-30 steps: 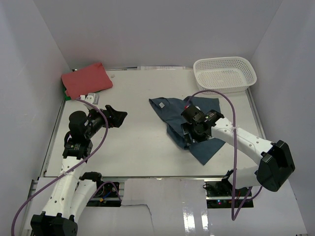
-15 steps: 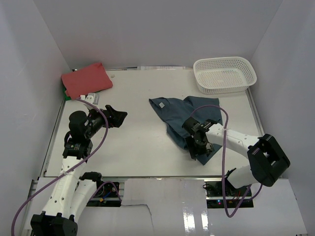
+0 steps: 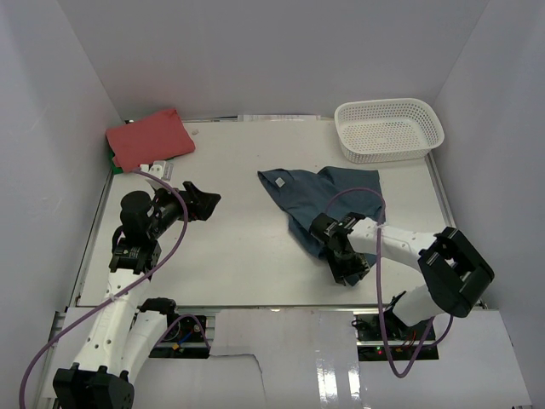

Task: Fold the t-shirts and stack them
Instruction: Flatten out the tshirt

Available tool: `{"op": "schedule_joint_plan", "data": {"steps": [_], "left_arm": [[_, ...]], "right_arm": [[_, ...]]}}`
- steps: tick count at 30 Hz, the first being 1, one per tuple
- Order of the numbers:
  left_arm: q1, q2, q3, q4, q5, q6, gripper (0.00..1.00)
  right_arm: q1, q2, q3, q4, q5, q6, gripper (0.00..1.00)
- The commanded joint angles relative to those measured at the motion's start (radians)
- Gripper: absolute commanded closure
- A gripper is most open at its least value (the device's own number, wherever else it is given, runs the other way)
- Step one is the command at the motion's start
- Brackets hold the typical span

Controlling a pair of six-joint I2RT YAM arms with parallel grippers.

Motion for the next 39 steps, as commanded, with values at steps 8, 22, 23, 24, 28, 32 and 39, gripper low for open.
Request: {"op": "schedule_joint_plan", "data": {"steps": [8,22,23,24,28,32,39], "left_arm": [[-0.005,-0.002,0.011,0.005,0.011,0.007,0.02],[-0.005,0.004,0.011,0.005,0.004,0.012,0.02],[-0.005,0.006,0.011,0.005,0.003,0.012,0.02],[-0.005,0.006,0.013,0.005,0.004,0.010,0.02],[-0.005,0.009,0.014,0.006,0.004,0.010,0.02],[-0.005,0.010,0.014,0.006,0.004,0.012,0.02],[-0.005,-0.004,0.013,0.001,-0.002,0.012,0.02]], "right_arm": [[0.011,0.049,0.004,-0.023,0.074,0.036,0.48],[0.024,0.115,0.042,0.053,0.074,0.004,0.92],[0.028,0.109,0.062,0.055,0.067,-0.006,0.92],[0.036,0.092,0.078,0.055,0.036,-0.013,0.92],[0.094,0.061,0.217,0.056,-0.181,-0.079,0.92],[0.168,0.141,0.471,-0.040,-0.329,-0.151,0.92],[0.196,0.317,1.051,-0.192,-0.369,-0.251,0.92]]}}
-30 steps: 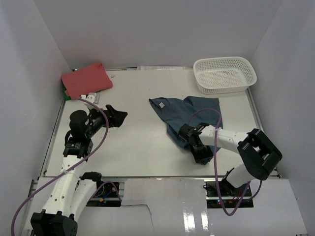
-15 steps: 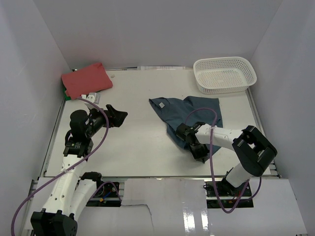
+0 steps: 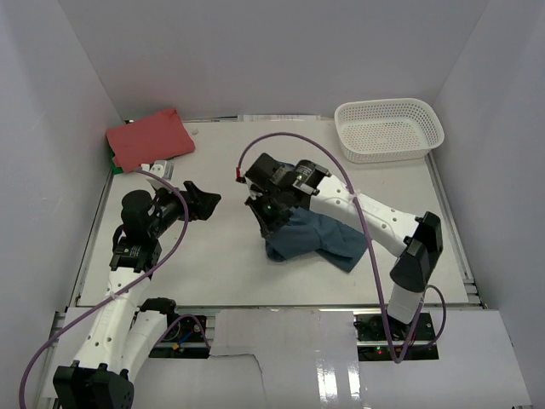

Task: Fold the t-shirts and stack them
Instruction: Flatten out the tshirt

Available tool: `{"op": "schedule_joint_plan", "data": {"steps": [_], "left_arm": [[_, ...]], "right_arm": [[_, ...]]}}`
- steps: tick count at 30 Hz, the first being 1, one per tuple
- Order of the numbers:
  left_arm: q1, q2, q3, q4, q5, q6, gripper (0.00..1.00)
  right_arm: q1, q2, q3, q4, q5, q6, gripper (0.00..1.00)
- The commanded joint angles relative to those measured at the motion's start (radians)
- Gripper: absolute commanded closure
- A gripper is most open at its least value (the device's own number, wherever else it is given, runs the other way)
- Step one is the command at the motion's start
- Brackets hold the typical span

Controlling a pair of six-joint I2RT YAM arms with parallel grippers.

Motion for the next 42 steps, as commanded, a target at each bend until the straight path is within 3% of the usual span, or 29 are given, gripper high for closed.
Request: {"op": "schedule_joint_plan", "data": {"steps": [1,4,6,12,18,21,26,35,38,42], "left_arm": [[-0.005,-0.018,0.011,-0.002,-0.001,0.012,0.02],[-0.005,-0.022,0.011,-0.002,-0.003,0.012,0.02],[-0.005,-0.021,0.013,-0.002,-0.001,0.013,0.02],[-0.005,-0.022,0.013,0.000,0.001,0.012,0.02],[-0.005,-0.004,0.013,0.012,0.033,0.010,0.02],[-0.016,0.037,0.008,0.057,0.175,0.009,0.02],[-0.082,0.106,0.037,0.048,0.183,0.033,0.06],[-0.422,0.260,0.206,-0.055,-0.134,0.119,0.09],[-0.561,0.310,0.238,-0.069,-0.214,0.133,0.09],[-0.808,0.450,0.338,-0.120,-0.458,0.116,0.09]], "right_arm": [[-0.033,0.074,0.352,-0.143,-0.046,-0.084,0.92],[-0.122,0.200,0.683,-0.234,-0.037,-0.094,0.92],[-0.217,0.231,0.741,-0.214,-0.037,-0.091,0.92],[-0.525,0.039,0.426,0.129,-0.053,-0.019,0.92],[-0.696,0.080,0.495,0.195,0.013,-0.021,0.92],[-0.751,0.105,0.502,0.257,-0.114,0.000,0.92],[-0.759,0.175,0.557,0.257,-0.190,0.004,0.92],[-0.759,0.212,0.462,0.396,-0.270,-0.004,0.92],[-0.759,0.258,0.507,0.402,-0.306,-0.007,0.92],[-0.761,0.315,0.548,0.393,-0.325,-0.004,0.92]]}}
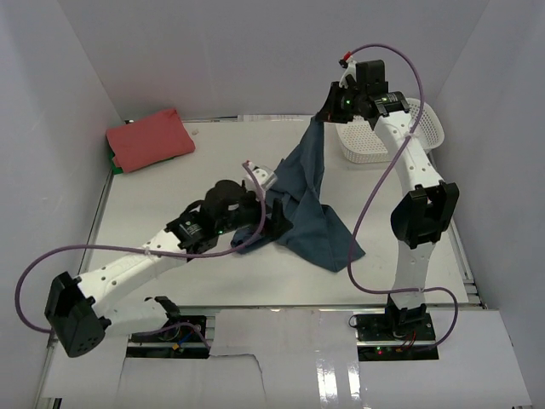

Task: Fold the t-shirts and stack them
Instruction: Flatten out the tshirt

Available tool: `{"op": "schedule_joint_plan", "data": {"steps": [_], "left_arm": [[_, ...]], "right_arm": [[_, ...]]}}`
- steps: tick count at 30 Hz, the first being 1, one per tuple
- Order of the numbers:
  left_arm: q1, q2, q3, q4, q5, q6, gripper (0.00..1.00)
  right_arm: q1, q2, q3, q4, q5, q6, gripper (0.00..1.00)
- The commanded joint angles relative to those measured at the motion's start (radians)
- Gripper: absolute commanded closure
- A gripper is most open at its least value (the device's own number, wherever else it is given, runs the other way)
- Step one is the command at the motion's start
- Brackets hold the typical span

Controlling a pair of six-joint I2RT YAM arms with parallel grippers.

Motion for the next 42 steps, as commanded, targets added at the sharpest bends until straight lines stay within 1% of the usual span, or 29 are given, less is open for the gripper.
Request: {"op": "schedule_joint_plan", "data": {"steps": [1,2,4,5,7,8,11,14,15,18,19,21,23,26,27,28,31,34,38,42], "left_arm": [[-0.144,0.097,0.093,-0.093,-0.244,-0.010,0.09],[-0.183,0.123,0.113,-0.114,-0.262,-0.052,0.08],[-0.222,0.187,0.157,-0.156,-0.308,-0.092,0.09],[-0.271,0.200,0.162,-0.158,-0.320,-0.112,0.08],[-0.323,0.235,0.168,-0.153,-0.360,-0.111,0.08],[-0.374,0.250,0.170,-0.148,-0.373,-0.103,0.08],[-0.440,0.324,0.188,-0.148,-0.396,-0.018,0.08],[-0.463,0.373,0.196,-0.136,-0.368,0.056,0.07],[-0.477,0.388,0.200,-0.121,-0.354,0.105,0.07],[-0.509,0.407,0.208,-0.095,-0.351,0.192,0.07],[-0.521,0.418,0.211,-0.084,-0.365,0.250,0.08],[-0.540,0.450,0.228,-0.078,-0.397,0.310,0.09],[-0.543,0.467,0.231,-0.055,-0.417,0.381,0.12],[-0.544,0.467,0.193,0.058,-0.417,0.464,0.13],[-0.544,0.459,0.159,0.097,-0.399,0.484,0.12],[-0.544,0.444,0.139,0.176,-0.385,0.504,0.12],[-0.544,0.439,0.075,0.331,-0.365,0.576,0.12],[-0.543,0.462,0.053,0.411,-0.362,0.633,0.11],[-0.523,0.526,0.055,0.493,-0.281,0.621,0.12],[-0.511,0.582,0.047,0.598,-0.241,0.615,0.12]], "right_arm": [[-0.003,0.028,0.055,0.050,-0.053,0.004,0.92],[-0.003,0.030,0.051,0.050,-0.053,0.003,0.92],[-0.003,0.027,0.043,0.051,-0.048,-0.007,0.92],[-0.005,0.027,0.039,0.051,-0.046,-0.010,0.92],[-0.006,0.019,0.023,0.051,-0.050,-0.020,0.92],[-0.011,0.017,0.020,0.051,-0.051,-0.022,0.92],[-0.026,0.013,0.011,0.050,-0.079,-0.024,0.92],[-0.037,0.008,0.005,0.047,-0.096,-0.024,0.92],[-0.040,0.007,0.002,0.044,-0.103,-0.024,0.92],[-0.046,0.011,0.002,0.036,-0.119,-0.024,0.92],[-0.047,0.013,0.002,0.035,-0.126,-0.024,0.92],[-0.054,0.017,0.002,0.028,-0.138,-0.024,0.92],[-0.057,0.020,0.003,0.022,-0.151,-0.025,0.92],[-0.057,0.025,0.009,0.012,-0.163,-0.027,0.92],[-0.057,0.030,0.014,0.001,-0.165,-0.028,0.92],[-0.058,0.031,0.018,-0.002,-0.166,-0.030,0.92],[-0.060,0.036,0.035,-0.019,-0.177,-0.033,0.92],[-0.063,0.031,0.043,-0.028,-0.183,-0.033,0.92],[-0.070,0.027,0.051,-0.038,-0.189,-0.034,0.92],[-0.075,0.017,0.051,-0.048,-0.192,-0.039,0.92]]}}
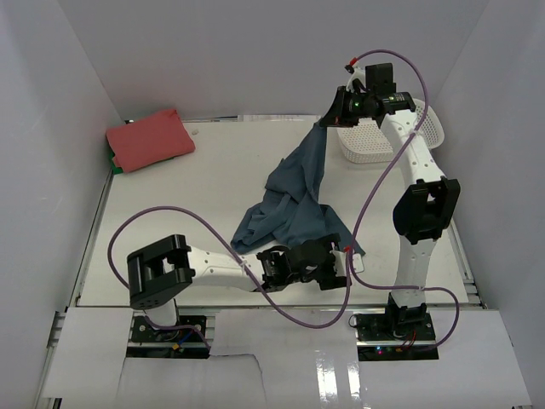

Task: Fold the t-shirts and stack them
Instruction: Flatten out the tshirt

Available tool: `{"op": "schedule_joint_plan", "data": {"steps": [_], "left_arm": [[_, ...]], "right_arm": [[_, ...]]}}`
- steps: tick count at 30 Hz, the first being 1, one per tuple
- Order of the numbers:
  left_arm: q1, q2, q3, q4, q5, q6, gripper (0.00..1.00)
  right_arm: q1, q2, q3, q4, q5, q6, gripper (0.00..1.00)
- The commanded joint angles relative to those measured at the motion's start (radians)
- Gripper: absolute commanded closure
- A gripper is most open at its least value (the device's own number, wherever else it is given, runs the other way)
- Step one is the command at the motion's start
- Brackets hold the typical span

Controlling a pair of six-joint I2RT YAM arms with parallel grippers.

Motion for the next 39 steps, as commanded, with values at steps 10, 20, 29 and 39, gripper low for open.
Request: {"op": "schedule_joint_plan", "data": {"steps": [10,20,29,39], "left_arm": [[0.078,0.130,0.039,0.126,0.153,0.006,0.19],[0.112,0.187,0.094,0.041,0.225,-0.009,0.30],[0.114,0.199,0.126,-0.052,0.265,-0.017,0.16],[0.135,0.277,0.143,-0.077,0.242,-0.040,0.26]], "right_arm": [[-0.019,-0.044,0.035,-0.030,-0.037,-0.034,0.92],[-0.024,-0.041,0.030,-0.033,-0.040,-0.038,0.92],[-0.031,-0.036,0.032,-0.042,-0.044,-0.040,0.92],[-0.031,-0.038,0.030,-0.048,-0.043,-0.040,0.92]]}}
